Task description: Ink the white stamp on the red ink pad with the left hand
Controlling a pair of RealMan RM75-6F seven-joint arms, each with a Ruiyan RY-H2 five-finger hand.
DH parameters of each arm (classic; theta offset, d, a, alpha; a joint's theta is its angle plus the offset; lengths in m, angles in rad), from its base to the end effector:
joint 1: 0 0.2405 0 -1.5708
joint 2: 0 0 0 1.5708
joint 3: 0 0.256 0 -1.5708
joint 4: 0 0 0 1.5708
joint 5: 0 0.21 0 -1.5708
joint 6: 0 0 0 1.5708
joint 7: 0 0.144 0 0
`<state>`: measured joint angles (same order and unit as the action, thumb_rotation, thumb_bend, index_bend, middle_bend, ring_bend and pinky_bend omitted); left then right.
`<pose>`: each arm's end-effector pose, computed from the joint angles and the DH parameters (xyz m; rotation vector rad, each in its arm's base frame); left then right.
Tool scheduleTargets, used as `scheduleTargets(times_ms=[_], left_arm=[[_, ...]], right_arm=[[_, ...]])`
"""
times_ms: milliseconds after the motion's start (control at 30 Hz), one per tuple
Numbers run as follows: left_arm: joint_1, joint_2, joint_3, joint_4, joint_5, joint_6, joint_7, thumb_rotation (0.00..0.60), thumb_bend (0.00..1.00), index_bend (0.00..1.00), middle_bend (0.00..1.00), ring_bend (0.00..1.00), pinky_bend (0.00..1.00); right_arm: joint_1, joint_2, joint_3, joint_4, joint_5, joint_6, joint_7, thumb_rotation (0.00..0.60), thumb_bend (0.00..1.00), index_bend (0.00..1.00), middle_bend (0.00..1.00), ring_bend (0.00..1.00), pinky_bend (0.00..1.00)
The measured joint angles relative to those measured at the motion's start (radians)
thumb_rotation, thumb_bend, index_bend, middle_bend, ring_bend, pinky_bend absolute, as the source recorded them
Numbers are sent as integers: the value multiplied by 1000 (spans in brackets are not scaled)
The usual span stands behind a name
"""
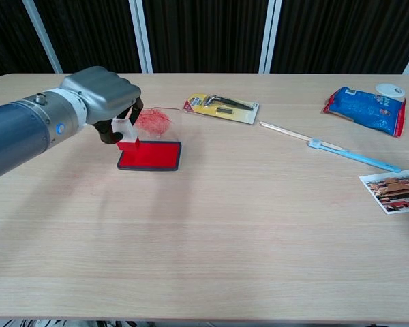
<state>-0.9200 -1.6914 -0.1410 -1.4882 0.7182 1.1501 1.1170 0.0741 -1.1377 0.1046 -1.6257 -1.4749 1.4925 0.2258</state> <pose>-0.1116 0.3482 -0.0481 -1.8957 -0.4715 -0.4660 -0.3070 -0.1885 0.1620 1.2282 -1.0654 1.1280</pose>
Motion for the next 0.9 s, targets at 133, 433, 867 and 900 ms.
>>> scheduleTargets(times_ms=[133, 433, 867, 900], left_arm=[[23, 12, 40, -39, -14, 28, 25, 600, 526, 682, 693, 464, 501], [47, -22, 81, -16, -31, 50, 44, 600, 479, 669, 680, 453, 493], [46, -74, 85, 34, -53, 44, 71, 600, 408, 639, 650, 425, 471], [45, -75, 84, 35, -57, 44, 75, 600, 407, 635, 647, 424, 470]], right_arm=[[-1, 0, -1, 0, -1, 1, 2, 600, 105, 0, 0, 0, 186], [-2, 2, -3, -1, -8, 4, 8, 600, 106, 0, 0, 0, 186], [0, 5, -3, 0, -6, -2, 19, 600, 106, 0, 0, 0, 186], [0, 5, -3, 0, -6, -2, 19, 600, 105, 0, 0, 0, 186]])
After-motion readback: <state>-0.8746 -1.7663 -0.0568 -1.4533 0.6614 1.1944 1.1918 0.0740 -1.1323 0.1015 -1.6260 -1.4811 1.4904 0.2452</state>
